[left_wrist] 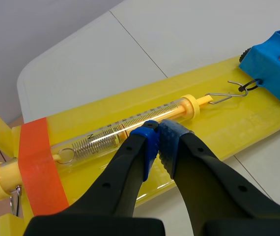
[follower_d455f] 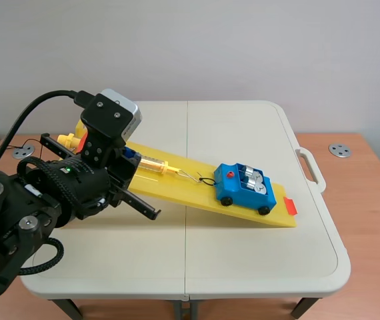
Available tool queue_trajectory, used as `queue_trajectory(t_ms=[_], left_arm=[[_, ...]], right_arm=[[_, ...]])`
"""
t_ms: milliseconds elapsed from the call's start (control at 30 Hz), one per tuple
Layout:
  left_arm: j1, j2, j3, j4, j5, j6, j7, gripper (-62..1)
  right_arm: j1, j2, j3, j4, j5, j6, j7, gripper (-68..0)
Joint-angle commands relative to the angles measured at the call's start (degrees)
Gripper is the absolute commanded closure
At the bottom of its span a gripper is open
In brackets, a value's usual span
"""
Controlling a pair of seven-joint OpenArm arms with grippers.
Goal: Place the four metal weights on the blue cart on the ramp.
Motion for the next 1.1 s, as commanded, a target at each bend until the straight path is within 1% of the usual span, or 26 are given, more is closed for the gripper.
queue_trajectory(t_ms=[0, 433, 533, 700, 800, 933, 967, 1000, 1067], left_arm=[[-1.16, 0.94, -1.22, 5.53, -1.79, 2.29, -6.14, -2.7], [-1.16, 0.94, -1.22, 5.53, -1.84, 2.27, -6.14, -2.7], [-1.14, 0.92, -1.20, 5.55, -1.99, 2.27, -4.72, -2.7], [0.02, 0.59, -1.22, 9.14, -5.49, 2.01, 1.99, -2.7], [2.69, -0.76, -1.22, 13.77, -8.39, 1.57, 5.25, -2.7], [8.28, -3.52, -1.22, 20.55, -10.51, 0.31, 8.85, -2.8], [10.01, -4.28, -1.22, 22.21, -10.95, 0.28, 9.51, -4.1], [11.80, -5.01, -1.22, 23.82, -10.99, 0.31, 9.90, -7.0], [15.54, -6.12, -1.22, 27.06, -10.99, 0.33, 10.93, -14.8]], right_arm=[[0.33, 1.75, 2.34, 5.29, 3.93, 1.77, 5.16, -0.6], [0.48, 1.75, 2.34, 5.29, 3.96, 1.77, 5.22, -0.6], [1.01, 1.77, 2.34, 5.29, 3.96, 1.75, 5.88, -0.6], [4.09, 1.77, 2.34, 5.29, 3.98, 1.77, 7.06, -0.6], [7.17, 1.77, 2.32, 5.29, 4.00, 1.77, 7.82, -0.6], [11.56, 1.77, 2.29, 5.29, 4.61, 2.01, 8.37, -0.7], [12.61, 1.77, 2.27, 5.29, 5.33, 2.08, 8.39, -1.7], [13.53, 1.77, 2.27, 5.29, 5.97, 2.43, 8.37, -3.9], [15.26, 1.75, 2.25, 5.29, 6.86, 3.43, 8.37, -9.6]])
